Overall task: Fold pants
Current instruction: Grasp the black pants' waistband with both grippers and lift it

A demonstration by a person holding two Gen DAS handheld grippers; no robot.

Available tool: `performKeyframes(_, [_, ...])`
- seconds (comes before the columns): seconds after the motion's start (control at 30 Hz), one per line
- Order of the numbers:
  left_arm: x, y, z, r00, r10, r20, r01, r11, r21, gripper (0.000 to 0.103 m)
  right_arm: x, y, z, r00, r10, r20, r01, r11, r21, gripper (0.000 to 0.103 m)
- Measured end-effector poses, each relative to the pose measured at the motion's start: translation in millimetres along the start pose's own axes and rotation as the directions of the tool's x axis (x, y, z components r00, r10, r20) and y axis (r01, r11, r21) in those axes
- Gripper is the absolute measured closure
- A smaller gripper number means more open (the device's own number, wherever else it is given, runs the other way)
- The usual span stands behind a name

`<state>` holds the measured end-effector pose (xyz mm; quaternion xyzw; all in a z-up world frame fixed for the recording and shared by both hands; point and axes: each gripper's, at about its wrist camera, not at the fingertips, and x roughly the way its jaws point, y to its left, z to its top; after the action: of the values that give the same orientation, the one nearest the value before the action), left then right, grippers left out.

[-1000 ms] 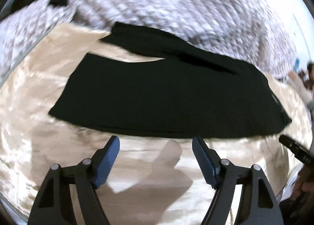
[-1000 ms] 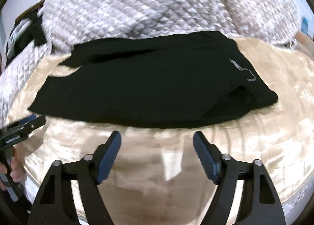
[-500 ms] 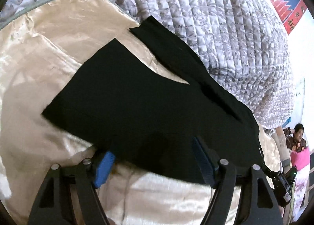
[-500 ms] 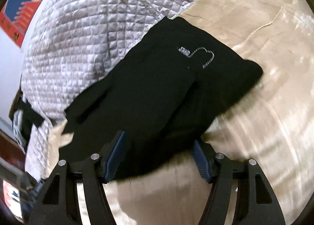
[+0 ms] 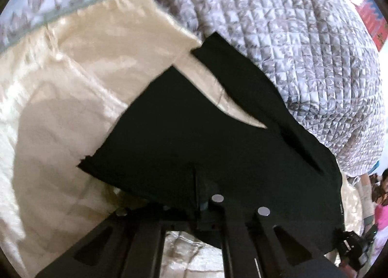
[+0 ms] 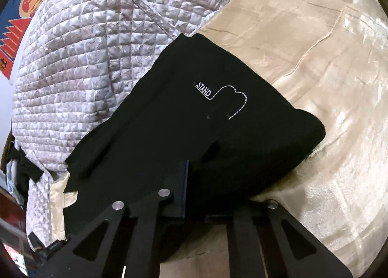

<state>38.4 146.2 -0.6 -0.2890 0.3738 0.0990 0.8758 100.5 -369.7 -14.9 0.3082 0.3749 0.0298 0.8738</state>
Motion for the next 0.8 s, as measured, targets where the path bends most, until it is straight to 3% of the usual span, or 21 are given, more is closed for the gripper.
performKeyframes(0.23, [-54.7, 2.9, -3.1, 0.998, -0.034, 0.051, 0.033, 0.999, 0.028, 0.100, -36.5, 12.6, -0.1, 0.998, 0.062, 0.028, -0.062, 0.998, 0.006, 0.098])
performKeyframes(0.4, [-94.0, 36.5, -33.9, 0.997, -0.063, 0.048, 0.063, 0.998, -0.015, 0.100, -75.9, 8.0, -23.2, 0.997, 0.076, 0.003, -0.076, 0.997, -0.001, 0.098])
performKeyframes(0.6, [-86.7, 46.2, -61.9, 1.000, 0.007, -0.016, -0.006, 1.000, 0.029, 0.099, -84.3, -31.4, -70.3, 0.996, 0.014, -0.083, -0.010, 0.999, 0.048, 0.098])
performKeyframes(0.67, [-90.1, 45.3, -61.6, 1.000, -0.008, -0.008, 0.008, 0.999, 0.038, 0.099, -85.0, -36.7, -72.6, 0.996, 0.030, -0.085, -0.024, 0.997, 0.078, 0.098])
performKeyframes(0.8, [-93.5, 46.6, -65.0, 1.000, 0.006, -0.006, -0.006, 0.999, 0.041, 0.097, -92.3, -28.3, -70.4, 0.996, 0.027, -0.081, -0.026, 0.999, 0.024, 0.097])
